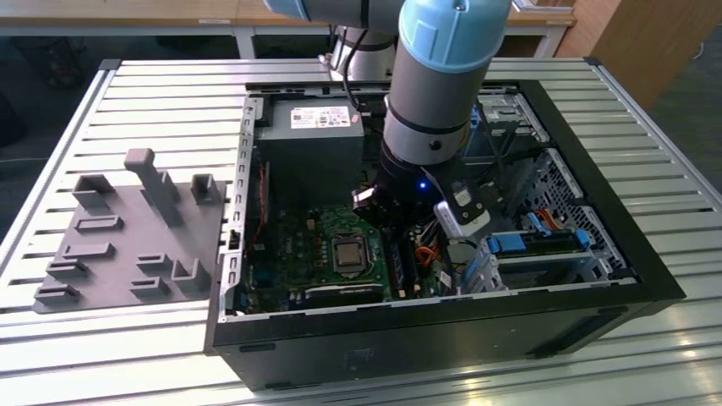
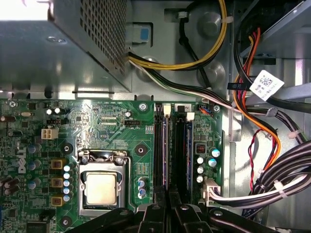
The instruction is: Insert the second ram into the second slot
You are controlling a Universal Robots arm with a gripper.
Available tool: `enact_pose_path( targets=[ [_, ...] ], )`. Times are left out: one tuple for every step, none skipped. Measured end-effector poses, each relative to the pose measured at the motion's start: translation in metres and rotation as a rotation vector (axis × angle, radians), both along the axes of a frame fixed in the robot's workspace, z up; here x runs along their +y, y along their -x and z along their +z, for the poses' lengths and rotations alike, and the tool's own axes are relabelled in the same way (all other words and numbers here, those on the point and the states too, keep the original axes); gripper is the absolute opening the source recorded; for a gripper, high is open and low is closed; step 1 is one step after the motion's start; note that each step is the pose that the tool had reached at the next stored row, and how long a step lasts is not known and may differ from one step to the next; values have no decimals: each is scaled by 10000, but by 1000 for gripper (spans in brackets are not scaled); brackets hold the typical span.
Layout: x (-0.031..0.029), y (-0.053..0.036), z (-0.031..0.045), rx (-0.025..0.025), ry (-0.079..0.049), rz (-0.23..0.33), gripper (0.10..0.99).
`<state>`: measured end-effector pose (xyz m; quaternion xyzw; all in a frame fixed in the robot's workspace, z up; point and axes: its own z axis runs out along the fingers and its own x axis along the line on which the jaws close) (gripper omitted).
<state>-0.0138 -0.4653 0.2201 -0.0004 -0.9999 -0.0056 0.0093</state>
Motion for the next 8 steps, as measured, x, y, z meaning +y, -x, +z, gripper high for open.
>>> enact_pose_path(
  targets=[
    [0,0,0,0,0,0,141],
    [0,0,0,0,1,0,141],
    [0,0,0,0,2,0,141],
    [-1,0,0,0,3,0,141],
    [-1,0,0,0,4,0,141],
    [-1,0,0,0,3,0,141],
    [-1,0,0,0,4,0,141],
    [-1,0,0,0,4,-2,141]
  ],
)
